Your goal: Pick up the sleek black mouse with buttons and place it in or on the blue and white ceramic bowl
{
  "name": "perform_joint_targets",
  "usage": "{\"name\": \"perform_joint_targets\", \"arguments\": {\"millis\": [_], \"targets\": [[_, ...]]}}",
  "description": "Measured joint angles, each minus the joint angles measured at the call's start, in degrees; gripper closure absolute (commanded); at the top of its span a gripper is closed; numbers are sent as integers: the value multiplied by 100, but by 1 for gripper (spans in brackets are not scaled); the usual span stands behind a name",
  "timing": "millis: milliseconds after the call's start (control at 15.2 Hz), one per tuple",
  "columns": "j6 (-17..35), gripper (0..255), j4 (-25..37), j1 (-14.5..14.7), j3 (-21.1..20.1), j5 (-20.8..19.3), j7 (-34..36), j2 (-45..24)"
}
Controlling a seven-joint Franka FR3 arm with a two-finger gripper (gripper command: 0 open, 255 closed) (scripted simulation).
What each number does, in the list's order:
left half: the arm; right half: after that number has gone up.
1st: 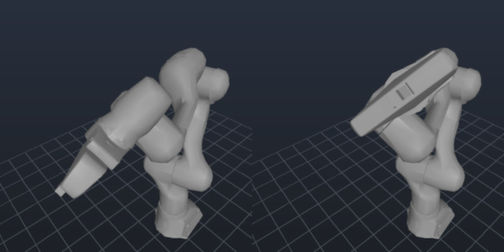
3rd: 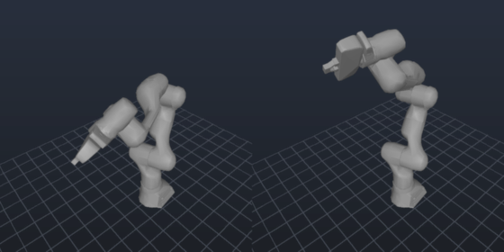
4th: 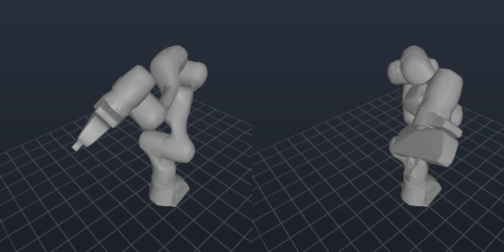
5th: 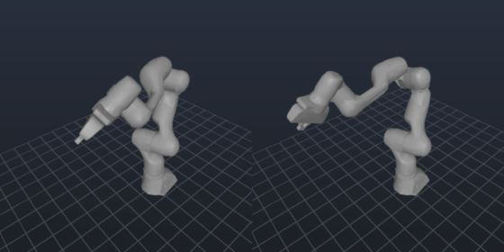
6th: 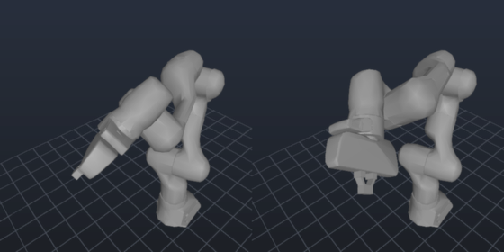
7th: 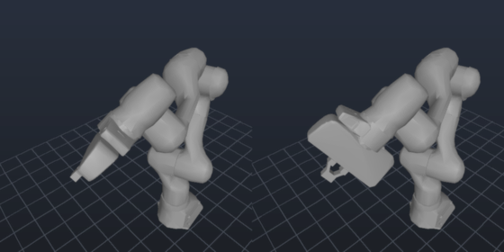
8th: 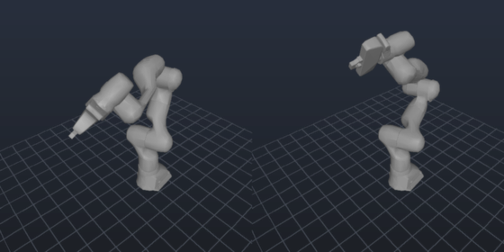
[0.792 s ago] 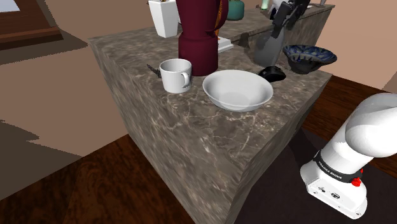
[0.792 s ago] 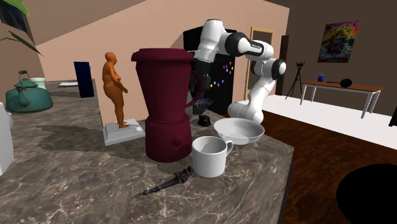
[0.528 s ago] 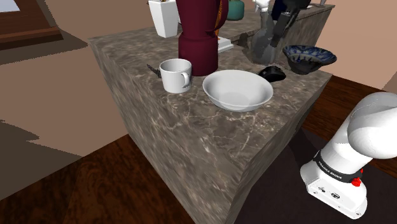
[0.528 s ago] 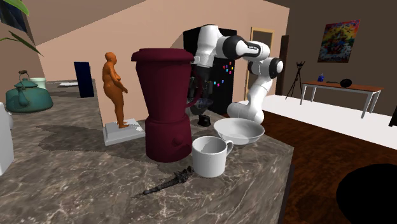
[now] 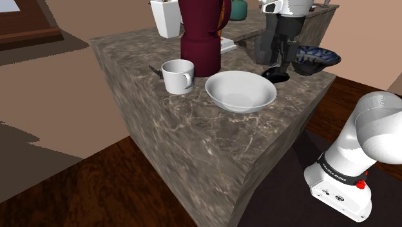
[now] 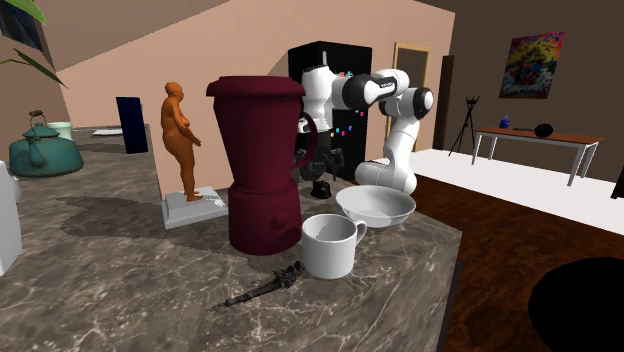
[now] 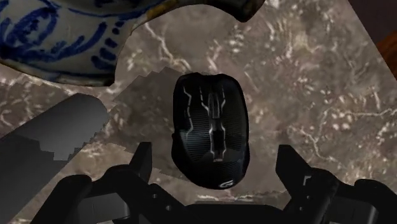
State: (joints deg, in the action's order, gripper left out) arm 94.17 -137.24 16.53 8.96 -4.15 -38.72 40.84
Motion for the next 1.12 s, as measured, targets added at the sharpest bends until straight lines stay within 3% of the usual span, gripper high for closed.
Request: {"name": "perform_joint_targets", "arguments": {"millis": [396, 792, 858, 1122], "targets": [[408, 0, -499, 11, 57, -38, -102, 55], [457, 0, -552, 9, 63, -43, -105, 61], [457, 255, -552, 9, 63, -43, -105, 61], [455, 255, -551, 8, 64, -44, -106, 63]]}}
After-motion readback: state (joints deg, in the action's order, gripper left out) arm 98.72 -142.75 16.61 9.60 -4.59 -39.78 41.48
